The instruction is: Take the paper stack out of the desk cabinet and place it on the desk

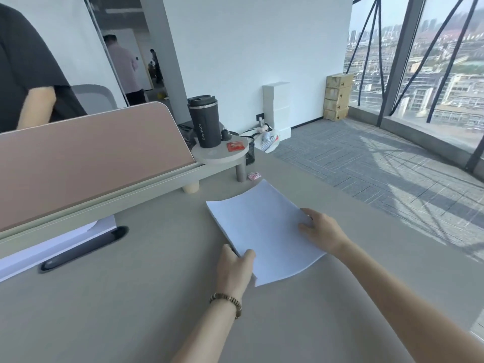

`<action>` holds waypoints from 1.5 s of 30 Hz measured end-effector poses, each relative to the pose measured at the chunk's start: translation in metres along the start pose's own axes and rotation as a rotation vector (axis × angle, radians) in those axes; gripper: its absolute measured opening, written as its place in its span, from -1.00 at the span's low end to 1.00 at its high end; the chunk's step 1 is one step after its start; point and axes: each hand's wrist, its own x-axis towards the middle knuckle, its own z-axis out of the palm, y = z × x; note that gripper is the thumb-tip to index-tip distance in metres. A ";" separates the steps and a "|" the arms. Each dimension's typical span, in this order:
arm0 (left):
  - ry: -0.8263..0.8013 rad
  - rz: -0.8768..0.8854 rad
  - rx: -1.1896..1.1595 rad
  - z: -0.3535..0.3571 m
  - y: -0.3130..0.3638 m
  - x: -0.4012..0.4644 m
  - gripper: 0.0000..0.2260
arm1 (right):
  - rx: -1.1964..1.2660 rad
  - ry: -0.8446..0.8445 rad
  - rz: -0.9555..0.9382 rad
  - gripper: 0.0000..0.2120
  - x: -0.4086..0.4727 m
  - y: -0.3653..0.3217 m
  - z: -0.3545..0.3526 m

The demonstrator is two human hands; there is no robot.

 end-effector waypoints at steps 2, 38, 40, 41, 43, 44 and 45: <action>-0.007 0.077 0.142 0.004 0.003 0.011 -0.85 | -0.004 0.018 0.002 -0.64 0.016 0.008 -0.003; 0.185 0.290 1.105 0.067 0.014 0.027 -0.19 | -0.366 0.019 -0.117 -0.39 0.066 0.019 -0.062; 0.138 0.273 1.079 0.057 0.019 0.018 -0.22 | -0.359 0.037 -0.176 -0.38 0.053 0.009 -0.066; 0.097 0.250 1.057 0.050 0.025 0.010 -0.25 | -0.345 0.042 -0.208 -0.39 0.045 0.002 -0.069; 0.047 0.252 0.982 0.038 0.034 -0.004 -0.32 | -0.246 0.058 -0.252 -0.45 0.028 -0.011 -0.074; 0.048 0.282 0.940 0.030 0.040 -0.014 -0.37 | -0.183 0.072 -0.277 -0.51 0.018 -0.020 -0.078; 0.059 0.325 0.876 0.021 0.048 -0.027 -0.43 | -0.118 0.100 -0.318 -0.58 0.004 -0.032 -0.083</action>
